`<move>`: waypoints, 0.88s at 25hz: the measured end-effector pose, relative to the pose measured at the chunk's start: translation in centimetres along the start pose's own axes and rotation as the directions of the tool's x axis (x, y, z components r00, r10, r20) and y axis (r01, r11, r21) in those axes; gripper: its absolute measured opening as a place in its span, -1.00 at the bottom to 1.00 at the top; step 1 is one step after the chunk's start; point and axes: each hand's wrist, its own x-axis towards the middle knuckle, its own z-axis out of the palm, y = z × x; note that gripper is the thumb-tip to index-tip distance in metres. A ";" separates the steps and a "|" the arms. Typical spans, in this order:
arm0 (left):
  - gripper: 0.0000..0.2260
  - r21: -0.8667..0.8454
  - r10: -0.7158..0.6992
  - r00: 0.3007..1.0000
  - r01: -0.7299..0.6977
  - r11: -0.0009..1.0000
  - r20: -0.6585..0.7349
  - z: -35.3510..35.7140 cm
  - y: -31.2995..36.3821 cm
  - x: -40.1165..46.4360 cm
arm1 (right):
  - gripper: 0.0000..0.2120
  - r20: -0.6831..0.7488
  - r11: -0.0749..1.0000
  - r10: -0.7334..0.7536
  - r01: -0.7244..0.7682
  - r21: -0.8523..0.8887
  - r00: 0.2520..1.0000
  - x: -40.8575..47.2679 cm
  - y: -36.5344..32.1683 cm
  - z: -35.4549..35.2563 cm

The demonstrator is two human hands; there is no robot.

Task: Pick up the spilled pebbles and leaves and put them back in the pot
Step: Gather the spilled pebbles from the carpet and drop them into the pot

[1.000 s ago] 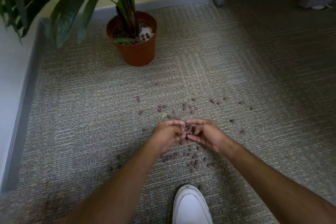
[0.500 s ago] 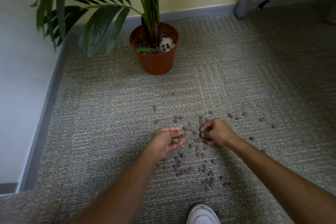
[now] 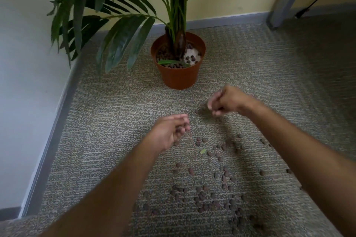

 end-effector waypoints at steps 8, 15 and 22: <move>-0.88 -0.184 0.198 0.974 -0.215 0.959 -0.107 2.5 11.2 2.6 | -0.79 -0.380 0.899 -0.418 0.317 -0.302 0.825 6.3 -9.7 -0.9; -0.66 -0.185 0.228 0.948 -0.271 0.945 -0.222 5.6 17.1 4.8 | -0.77 -0.309 0.909 -0.403 0.416 -0.026 0.862 6.7 -12.0 -1.4; -0.70 -0.082 0.276 0.938 -0.298 0.951 -0.208 5.0 16.7 4.0 | -0.57 -0.286 0.847 -0.250 0.352 0.398 0.925 4.1 -7.3 -3.0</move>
